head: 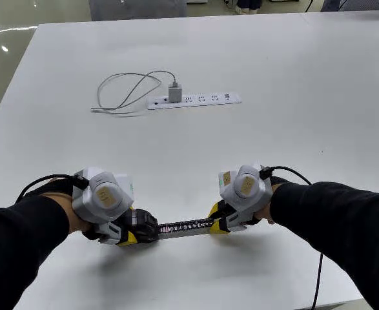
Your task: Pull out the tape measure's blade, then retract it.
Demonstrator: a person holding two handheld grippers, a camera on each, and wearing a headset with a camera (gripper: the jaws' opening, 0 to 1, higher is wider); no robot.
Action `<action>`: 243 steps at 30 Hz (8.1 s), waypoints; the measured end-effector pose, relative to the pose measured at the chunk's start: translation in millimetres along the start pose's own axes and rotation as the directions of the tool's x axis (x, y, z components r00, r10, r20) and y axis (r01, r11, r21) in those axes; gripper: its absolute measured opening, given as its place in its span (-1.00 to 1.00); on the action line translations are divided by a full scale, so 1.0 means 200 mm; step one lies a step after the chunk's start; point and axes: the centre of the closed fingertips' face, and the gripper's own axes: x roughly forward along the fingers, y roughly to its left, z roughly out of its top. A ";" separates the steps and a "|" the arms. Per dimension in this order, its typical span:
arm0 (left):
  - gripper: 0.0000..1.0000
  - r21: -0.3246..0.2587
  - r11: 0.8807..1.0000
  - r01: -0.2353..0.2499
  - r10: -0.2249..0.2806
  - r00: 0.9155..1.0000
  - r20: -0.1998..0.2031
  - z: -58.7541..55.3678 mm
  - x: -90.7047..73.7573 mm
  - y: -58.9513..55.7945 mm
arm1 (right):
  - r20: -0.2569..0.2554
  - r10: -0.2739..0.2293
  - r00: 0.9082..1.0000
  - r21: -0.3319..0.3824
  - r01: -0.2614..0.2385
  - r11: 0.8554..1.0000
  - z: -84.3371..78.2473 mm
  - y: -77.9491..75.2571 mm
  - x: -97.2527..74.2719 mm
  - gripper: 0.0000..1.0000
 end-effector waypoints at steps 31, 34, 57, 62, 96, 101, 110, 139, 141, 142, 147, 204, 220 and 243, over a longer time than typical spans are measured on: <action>-0.39 -0.002 1.000 -0.001 0.001 1.000 0.008 0.00 0.00 0.00 | -0.010 -0.004 1.000 0.007 0.004 1.000 -0.04 0.00 -0.03 -0.82; -0.39 -0.003 1.000 -0.001 0.001 1.000 0.009 0.00 0.00 0.00 | -0.010 -0.003 1.000 0.006 0.003 1.000 -0.04 0.00 -0.03 -0.82; -0.39 -0.002 1.000 -0.002 0.002 1.000 0.011 0.00 0.00 0.00 | -0.014 -0.004 1.000 0.019 0.004 1.000 -0.07 -0.01 -0.05 -0.82; -0.39 -0.001 1.000 -0.001 0.001 1.000 0.011 0.00 0.00 0.00 | -0.015 -0.002 1.000 0.027 0.002 1.000 -0.08 -0.01 -0.06 -0.82; -0.39 -0.001 1.000 -0.008 0.008 1.000 0.009 0.00 0.00 0.00 | -0.038 -0.003 0.999 0.012 0.004 1.000 -0.15 -0.02 -0.10 -0.83; -0.39 -0.001 1.000 -0.010 0.010 1.000 0.009 0.01 0.00 0.00 | -0.050 0.001 0.999 0.004 -0.001 1.000 -0.16 -0.02 -0.11 -0.83; -0.39 -0.001 1.000 -0.010 0.010 1.000 0.010 0.00 0.00 0.00 | -0.060 0.003 0.998 0.001 -0.003 1.000 -0.18 -0.03 -0.12 -0.82; -0.39 -0.003 1.000 -0.009 0.009 1.000 0.008 0.00 0.01 0.00 | -0.061 -0.004 0.998 0.036 0.006 0.999 -0.25 -0.04 -0.18 -0.82; -0.39 -0.004 1.000 -0.009 0.009 1.000 0.008 0.00 0.00 0.00 | -0.062 -0.004 0.998 0.034 0.006 0.999 -0.26 -0.04 -0.18 -0.82; -0.39 -0.003 1.000 -0.010 0.010 1.000 0.008 0.01 0.00 0.00 | -0.062 -0.004 0.998 0.033 0.006 0.999 -0.26 -0.04 -0.18 -0.82; -0.39 -0.003 1.000 -0.010 0.010 1.000 0.007 0.01 0.00 0.00 | -0.064 -0.003 0.998 0.037 0.005 0.999 -0.27 -0.04 -0.19 -0.82; -0.39 -0.004 1.000 -0.008 0.008 1.000 0.000 0.01 0.01 0.00 | -0.060 -0.019 0.998 0.066 0.023 0.998 -0.40 -0.06 -0.28 -0.83; -0.39 -0.007 1.000 -0.007 0.007 1.000 0.004 0.01 0.01 0.00 | -0.063 -0.011 0.998 0.072 0.016 0.997 -0.43 -0.06 -0.30 -0.83; -0.39 -0.009 1.000 -0.009 0.009 1.000 0.006 0.01 0.01 0.00 | -0.072 -0.016 0.997 0.091 0.023 0.996 -0.48 -0.07 -0.33 -0.83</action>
